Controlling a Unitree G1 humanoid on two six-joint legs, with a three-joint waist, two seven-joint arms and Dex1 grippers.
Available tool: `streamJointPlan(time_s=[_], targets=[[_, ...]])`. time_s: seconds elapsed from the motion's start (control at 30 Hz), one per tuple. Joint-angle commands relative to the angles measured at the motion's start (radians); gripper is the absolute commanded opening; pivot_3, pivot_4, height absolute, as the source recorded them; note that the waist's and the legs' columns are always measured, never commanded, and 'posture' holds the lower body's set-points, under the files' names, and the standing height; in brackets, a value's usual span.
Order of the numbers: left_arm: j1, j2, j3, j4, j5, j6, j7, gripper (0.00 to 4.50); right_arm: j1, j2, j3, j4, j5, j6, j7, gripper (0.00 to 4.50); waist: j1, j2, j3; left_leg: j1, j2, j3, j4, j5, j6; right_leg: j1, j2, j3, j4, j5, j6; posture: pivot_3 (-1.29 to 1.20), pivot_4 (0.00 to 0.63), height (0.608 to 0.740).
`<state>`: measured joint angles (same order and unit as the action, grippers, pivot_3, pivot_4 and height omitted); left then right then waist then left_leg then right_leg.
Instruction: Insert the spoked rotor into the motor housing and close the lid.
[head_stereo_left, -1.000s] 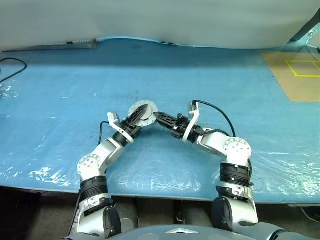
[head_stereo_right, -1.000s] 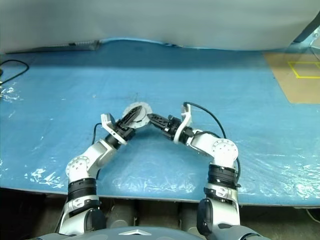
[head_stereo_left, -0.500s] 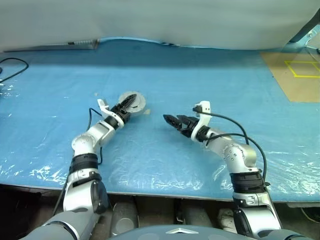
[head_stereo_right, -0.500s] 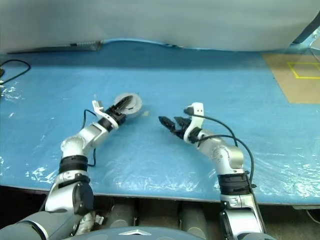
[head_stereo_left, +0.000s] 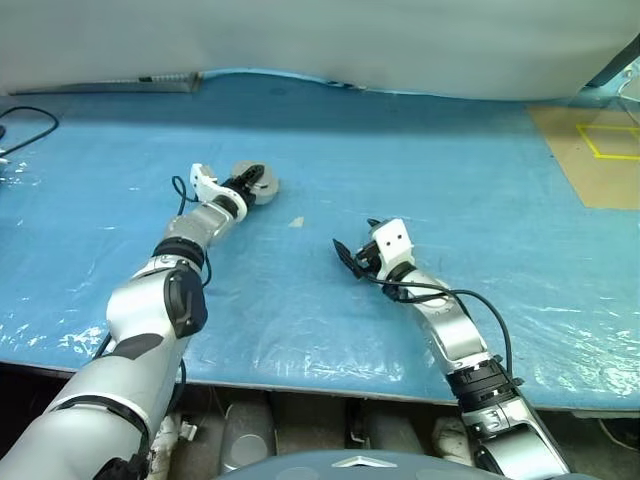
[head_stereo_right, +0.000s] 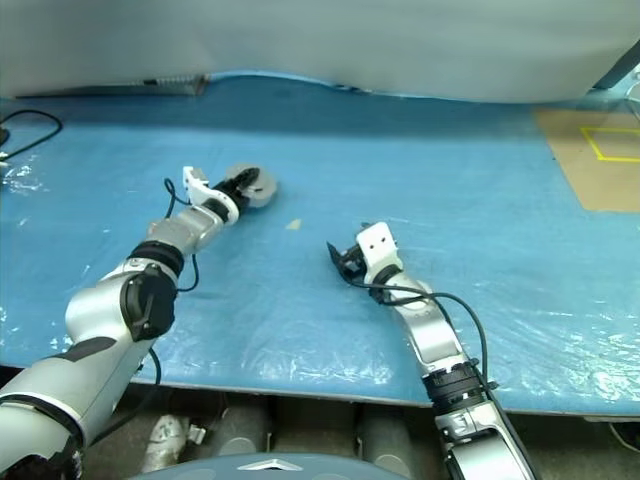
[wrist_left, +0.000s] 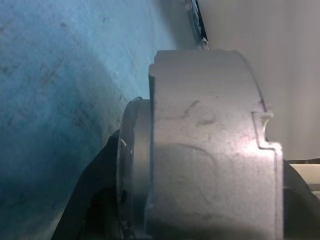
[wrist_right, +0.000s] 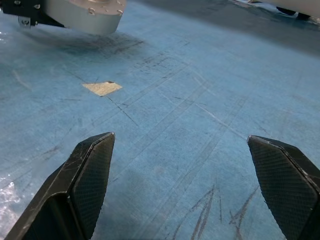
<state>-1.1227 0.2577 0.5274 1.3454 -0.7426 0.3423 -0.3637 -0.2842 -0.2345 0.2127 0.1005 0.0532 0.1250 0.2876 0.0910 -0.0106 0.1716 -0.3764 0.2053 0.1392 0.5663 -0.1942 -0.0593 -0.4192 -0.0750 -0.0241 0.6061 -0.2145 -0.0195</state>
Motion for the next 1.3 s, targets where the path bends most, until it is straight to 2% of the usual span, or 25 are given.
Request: streamJointPlan(time_s=[0.03,0.23,0.27,0.5,0.63,0.73,0.83,1.0,1.13,1.3], targets=[[-0.040,-0.006,0.021,0.001,0.055,-0.048,0.077,2.37,0.001,0.014,-0.004,-0.014,-0.026,-0.042,0.000,4.50,0.000,0.000,0.000,0.000,0.000,0.000,0.000,0.000,0.000,0.000,0.000,0.000,0.000,0.000,0.000,0.00,0.150,0.740],[0.002,-0.005,0.011,0.004,0.142,-0.009,0.111,4.34,0.024,0.031,-0.019,-0.031,-0.039,-0.025,-0.002,4.50,0.001,0.000,0.000,0.002,0.000,-0.001,0.001,0.000,0.000,0.002,0.000,0.000,0.001,0.000,0.000,0.00,0.150,0.740],[0.014,0.000,0.008,0.003,0.155,0.000,0.111,4.47,0.028,0.033,-0.020,-0.035,-0.040,-0.022,0.000,4.50,0.000,0.000,0.000,0.004,0.000,-0.001,0.001,0.000,0.000,0.003,0.000,0.000,0.001,0.000,-0.001,0.00,0.150,0.740],[0.109,0.063,-0.038,-0.029,0.240,0.120,0.058,4.47,0.046,0.037,-0.011,-0.063,-0.019,0.014,0.050,4.50,-0.022,0.000,0.000,0.016,0.000,0.000,0.000,0.000,0.000,0.016,0.000,0.002,0.001,-0.004,-0.007,0.00,0.150,0.740],[0.207,0.115,-0.101,-0.090,0.287,0.186,-0.060,4.47,0.050,0.040,-0.003,-0.074,-0.001,0.044,0.100,4.50,-0.030,0.002,-0.001,0.027,0.001,0.006,-0.004,0.000,0.000,0.021,0.000,0.005,0.001,-0.005,-0.009,0.00,0.150,0.740],[0.296,0.135,-0.188,-0.188,0.346,0.170,-0.164,4.47,0.051,0.049,-0.005,-0.075,0.011,0.062,0.122,4.50,-0.044,0.006,-0.004,0.028,0.001,0.007,-0.005,0.000,0.000,0.022,0.000,0.006,0.001,-0.005,-0.010,0.00,0.150,0.740],[0.466,0.133,-0.335,-0.453,0.433,0.040,-0.274,4.47,0.056,0.054,-0.010,-0.088,0.023,0.068,0.146,4.50,-0.053,0.008,-0.006,0.029,0.002,0.008,-0.006,0.000,0.001,0.022,0.000,0.006,0.000,-0.006,-0.011,0.00,0.150,0.740],[0.748,0.086,-0.390,-0.884,0.497,-0.275,-0.244,4.47,0.077,0.061,-0.019,-0.103,0.041,0.018,0.177,4.50,-0.051,0.009,-0.006,0.026,0.004,0.009,-0.009,-0.001,0.001,0.017,0.000,0.004,-0.001,-0.008,-0.013,0.00,0.150,0.740],[0.880,0.021,-0.397,-1.072,0.522,-0.438,-0.186,4.47,0.089,0.081,-0.033,-0.085,0.057,-0.014,0.175,4.50,-0.046,0.008,-0.005,0.022,0.004,0.009,-0.009,-0.001,0.001,0.013,0.000,0.003,-0.002,-0.008,-0.013,0.00,0.150,0.740],[0.988,-0.022,-0.426,-1.214,0.545,-0.482,-0.147,4.47,0.088,0.105,-0.039,-0.052,0.061,-0.051,0.184,4.50,-0.047,0.006,-0.004,0.019,0.005,0.009,-0.009,-0.003,0.005,0.010,0.000,0.003,-0.002,-0.008,-0.013,0.00,0.150,0.740]])
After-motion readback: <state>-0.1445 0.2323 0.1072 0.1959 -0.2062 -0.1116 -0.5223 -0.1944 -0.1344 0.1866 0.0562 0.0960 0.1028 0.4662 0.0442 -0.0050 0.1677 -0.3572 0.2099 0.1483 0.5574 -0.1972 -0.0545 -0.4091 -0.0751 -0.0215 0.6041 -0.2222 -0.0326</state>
